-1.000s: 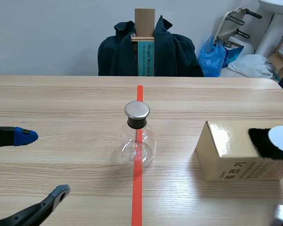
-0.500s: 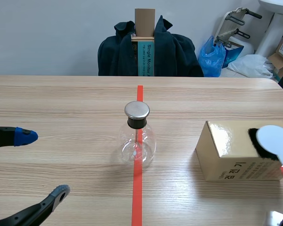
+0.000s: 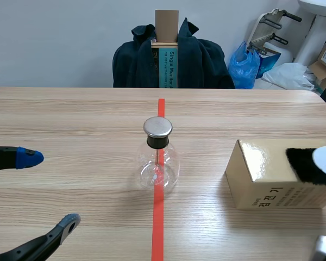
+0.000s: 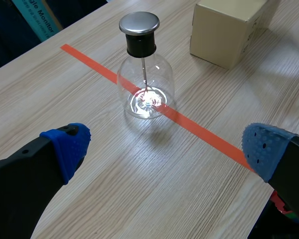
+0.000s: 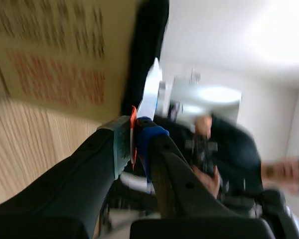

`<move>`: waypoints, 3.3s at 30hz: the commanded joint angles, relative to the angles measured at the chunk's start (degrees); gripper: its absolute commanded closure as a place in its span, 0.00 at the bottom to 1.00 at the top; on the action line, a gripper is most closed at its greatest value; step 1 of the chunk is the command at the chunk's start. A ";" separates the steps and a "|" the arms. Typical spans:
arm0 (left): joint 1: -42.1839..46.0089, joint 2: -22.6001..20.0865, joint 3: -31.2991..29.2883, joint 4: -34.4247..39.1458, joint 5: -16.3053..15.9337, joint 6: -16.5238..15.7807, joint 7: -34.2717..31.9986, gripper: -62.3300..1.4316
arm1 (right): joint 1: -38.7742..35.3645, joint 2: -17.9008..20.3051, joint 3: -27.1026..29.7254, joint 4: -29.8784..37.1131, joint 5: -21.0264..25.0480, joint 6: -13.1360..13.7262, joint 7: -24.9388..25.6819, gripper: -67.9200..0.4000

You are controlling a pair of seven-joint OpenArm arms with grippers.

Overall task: Do the electroscope experiment.
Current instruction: 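Rub the plate on the fur, then bring the plate to the electroscope and point at the metal foil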

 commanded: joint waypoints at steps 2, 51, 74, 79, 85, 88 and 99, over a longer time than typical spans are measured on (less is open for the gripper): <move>-0.15 0.44 0.31 0.37 -0.37 -0.02 -0.76 0.00 | -0.11 0.72 -0.07 0.28 0.24 -0.79 3.06 0.98; -2.27 0.42 0.50 -2.82 -0.39 -0.09 1.27 0.53 | 0.24 9.31 15.58 34.73 23.34 -3.28 1.60 0.98; -36.94 7.48 21.99 -40.02 -0.35 -1.11 -6.45 0.93 | 10.62 8.66 14.93 48.89 32.24 9.25 2.43 0.98; -42.53 10.86 25.27 -46.38 0.09 -1.09 -6.62 0.93 | 14.36 8.63 6.56 48.61 31.17 9.35 0.98 0.98; -46.12 13.51 27.93 -51.08 2.86 -1.09 -9.49 0.93 | 17.55 6.95 -5.09 44.06 22.49 9.27 0.79 0.98; -47.32 14.47 29.09 -52.59 2.86 -1.09 -9.53 0.93 | 18.95 4.96 -9.84 40.83 18.29 9.03 0.72 0.98; -49.00 17.92 31.43 -54.77 4.63 -0.85 -12.46 0.93 | 21.64 0.92 -20.92 28.61 10.03 6.29 -0.98 0.98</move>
